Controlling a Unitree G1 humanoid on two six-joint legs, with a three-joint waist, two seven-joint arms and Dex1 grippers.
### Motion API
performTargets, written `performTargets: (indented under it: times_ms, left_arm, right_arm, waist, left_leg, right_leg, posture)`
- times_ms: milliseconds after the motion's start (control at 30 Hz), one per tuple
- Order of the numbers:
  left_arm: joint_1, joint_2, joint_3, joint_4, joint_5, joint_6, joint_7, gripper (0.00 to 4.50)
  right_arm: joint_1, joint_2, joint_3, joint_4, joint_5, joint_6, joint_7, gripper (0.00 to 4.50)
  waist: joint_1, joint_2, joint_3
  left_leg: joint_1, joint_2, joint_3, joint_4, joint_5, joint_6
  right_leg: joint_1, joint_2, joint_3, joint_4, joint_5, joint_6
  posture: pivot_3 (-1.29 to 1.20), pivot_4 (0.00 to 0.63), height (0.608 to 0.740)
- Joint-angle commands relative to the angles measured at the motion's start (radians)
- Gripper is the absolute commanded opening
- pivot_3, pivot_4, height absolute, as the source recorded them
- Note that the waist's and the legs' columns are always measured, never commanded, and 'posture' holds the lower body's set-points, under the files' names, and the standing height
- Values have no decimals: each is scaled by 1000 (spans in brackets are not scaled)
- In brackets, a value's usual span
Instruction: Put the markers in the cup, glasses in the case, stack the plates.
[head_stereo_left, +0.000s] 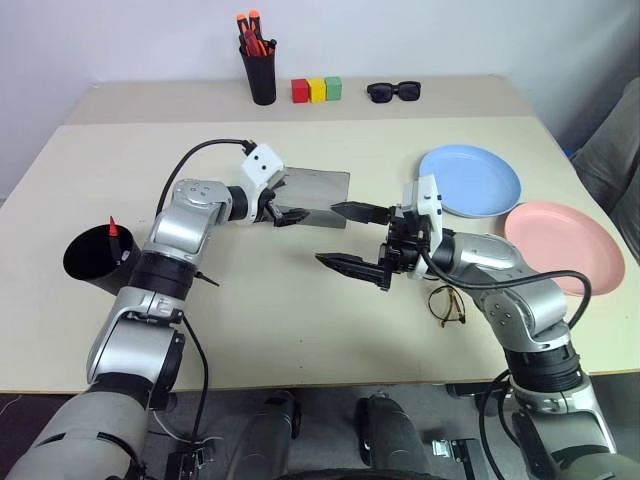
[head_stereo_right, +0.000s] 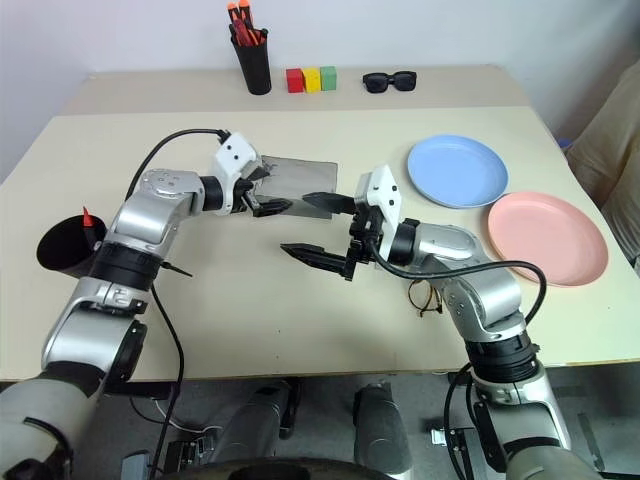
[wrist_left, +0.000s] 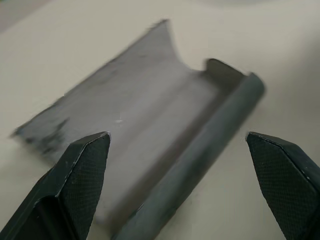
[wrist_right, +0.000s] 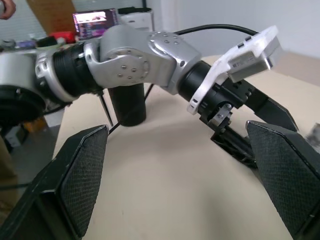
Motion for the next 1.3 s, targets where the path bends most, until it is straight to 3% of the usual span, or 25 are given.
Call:
performTargets:
  times_ms: [33,200,267,333,533,633,800,967,1133,1300]
  left_arm:
    - [-58,2,-55,116,50,-130,-116,4466]
    - [-101,-17,-84,251,107,-224,-139,4466]
    - [-113,-26,-78,285,114,-242,-144,3938]
    - [-120,-30,-78,308,124,-264,-151,3138]
    - [-117,-28,-65,327,137,-324,-168,34]
    - [-93,-19,-50,288,119,-387,-198,34]
    - [-51,0,-18,175,62,-320,-284,34]
    - [95,92,-65,-216,25,-38,-418,34]
    - [271,171,-96,-608,11,156,-403,34]
    - [371,194,-87,-788,-37,290,-359,34]
  right_arm:
    - [41,-57,-38,-63,-26,3,-30,4500]
    - [91,-120,-71,-22,-120,-26,-96,4500]
    - [111,-140,-82,-15,-135,-40,-95,4500]
    - [136,-161,-96,-23,-136,-47,-84,4500]
    - [163,-186,-108,-24,-141,-58,-63,4500]
    - [160,-196,-110,-19,-138,-58,-51,4500]
    - [154,-208,-123,13,-135,-77,-21,4500]
    - [165,-222,-136,43,-137,-98,17,4500]
    - [174,-222,-137,77,-158,-133,25,4500]
    - [181,-217,-126,102,-173,-156,34,4500]
  waist:
    - [1,0,0]
    - [3,-1,0]
    - [3,-1,1]
    - [3,-1,1]
    - [-1,-1,1]
    - [0,-2,1]
    - [0,-2,1]
    - [-7,-1,1]
    - [-3,-1,1]
    - [3,0,1]
  left_leg:
    - [0,0,1,0,0,0]
    - [0,0,0,1,0,0]
    - [0,0,1,1,0,1]
    - [0,0,1,1,0,1]
    - [0,0,2,2,0,1]
    - [0,0,2,2,0,1]
    - [-1,0,1,2,0,1]
    - [0,1,0,2,0,1]
    - [0,2,0,2,0,1]
    - [0,2,-1,2,0,1]
  right_leg:
    - [0,0,0,0,0,0]
    - [0,-1,0,0,0,0]
    - [0,-1,0,0,0,0]
    - [0,-1,0,0,0,0]
    - [0,-1,0,1,0,1]
    - [1,-1,0,1,0,1]
    - [1,-1,0,1,0,1]
    - [1,-1,0,1,0,1]
    - [1,-1,1,1,0,0]
    - [2,-1,1,1,0,0]
  posture:
    - [0,150,740]
    - [0,150,740]
    - [0,150,740]
    - [0,150,740]
    - [0,150,740]
    - [0,150,740]
    - [0,150,740]
    - [0,150,740]
    - [0,150,740]
    - [0,150,740]
